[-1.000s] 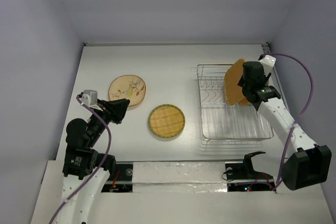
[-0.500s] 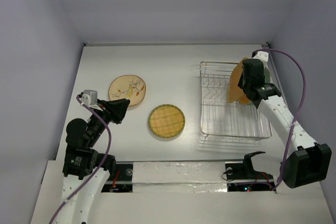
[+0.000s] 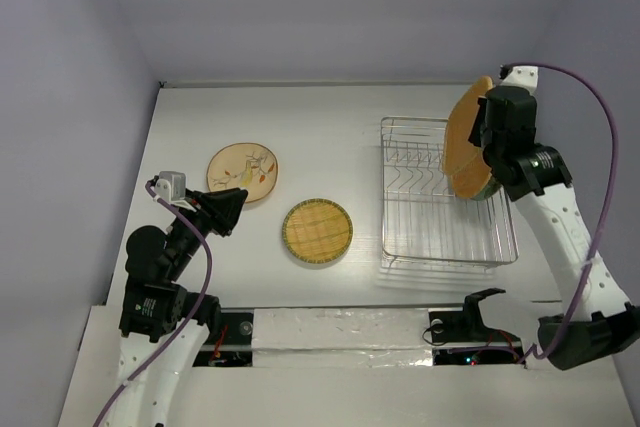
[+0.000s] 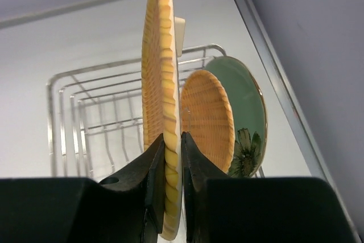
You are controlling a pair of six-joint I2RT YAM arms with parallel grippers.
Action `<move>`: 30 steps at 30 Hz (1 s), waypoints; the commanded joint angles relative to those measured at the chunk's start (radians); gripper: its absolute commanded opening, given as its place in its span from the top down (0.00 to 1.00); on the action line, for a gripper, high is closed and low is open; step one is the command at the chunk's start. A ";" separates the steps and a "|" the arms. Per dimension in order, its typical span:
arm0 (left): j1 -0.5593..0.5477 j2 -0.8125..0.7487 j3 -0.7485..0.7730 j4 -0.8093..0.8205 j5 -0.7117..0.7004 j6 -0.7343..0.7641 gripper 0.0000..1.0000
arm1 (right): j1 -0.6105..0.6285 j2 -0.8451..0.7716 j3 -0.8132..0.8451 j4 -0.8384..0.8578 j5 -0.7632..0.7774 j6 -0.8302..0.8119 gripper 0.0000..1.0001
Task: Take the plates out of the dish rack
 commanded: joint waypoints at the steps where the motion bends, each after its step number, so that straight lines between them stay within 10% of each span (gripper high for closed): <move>1: -0.006 0.007 0.003 0.042 0.007 0.002 0.81 | 0.052 -0.088 0.096 0.024 0.020 0.000 1.00; 14: -0.006 0.008 0.006 0.038 0.004 0.002 0.81 | 0.376 -0.104 -0.344 0.650 -0.873 0.281 1.00; 30: 0.003 0.017 0.003 0.042 0.008 0.000 0.81 | 0.447 0.132 -0.525 0.904 -1.018 0.402 1.00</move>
